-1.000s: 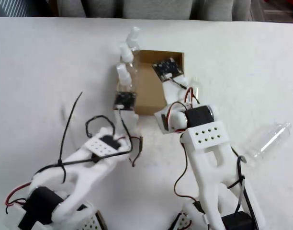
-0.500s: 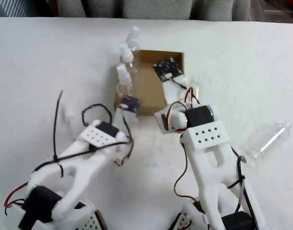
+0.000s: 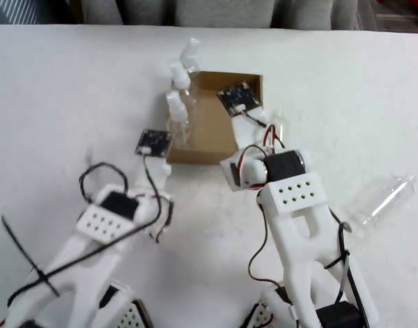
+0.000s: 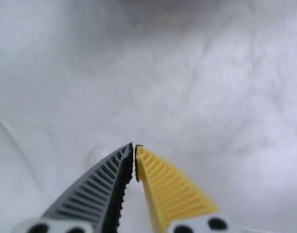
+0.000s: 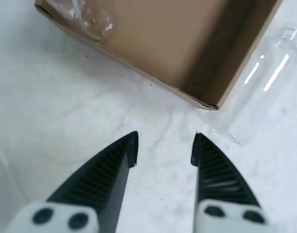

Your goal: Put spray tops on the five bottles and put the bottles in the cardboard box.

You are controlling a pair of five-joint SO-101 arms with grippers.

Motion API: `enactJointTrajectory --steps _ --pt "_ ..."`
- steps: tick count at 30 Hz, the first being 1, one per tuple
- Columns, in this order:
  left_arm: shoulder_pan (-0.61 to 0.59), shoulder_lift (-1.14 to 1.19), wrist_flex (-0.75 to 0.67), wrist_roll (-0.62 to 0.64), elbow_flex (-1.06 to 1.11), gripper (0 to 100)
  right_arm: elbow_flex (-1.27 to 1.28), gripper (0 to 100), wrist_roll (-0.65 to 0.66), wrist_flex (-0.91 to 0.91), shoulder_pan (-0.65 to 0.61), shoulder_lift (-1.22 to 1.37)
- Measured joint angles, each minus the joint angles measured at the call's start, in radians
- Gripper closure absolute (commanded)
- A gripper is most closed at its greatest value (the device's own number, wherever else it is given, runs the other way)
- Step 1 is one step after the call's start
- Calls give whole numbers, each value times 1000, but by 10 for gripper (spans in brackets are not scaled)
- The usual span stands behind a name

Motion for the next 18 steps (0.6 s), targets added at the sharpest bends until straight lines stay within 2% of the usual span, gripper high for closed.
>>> enactJointTrajectory --steps 4,6,9,15,18 --pt "-71 -100 -12 0 61 734 0 840 14 0 0 0" --pt "-117 -133 -14 0 91 673 0 840 14 0 0 0" --pt "-152 -167 2 0 115 686 0 840 14 0 0 0" --pt "-167 -180 28 -3 181 806 0 840 18 0 0 0" --pt "-167 -144 2 -25 215 830 0 840 18 0 0 0"
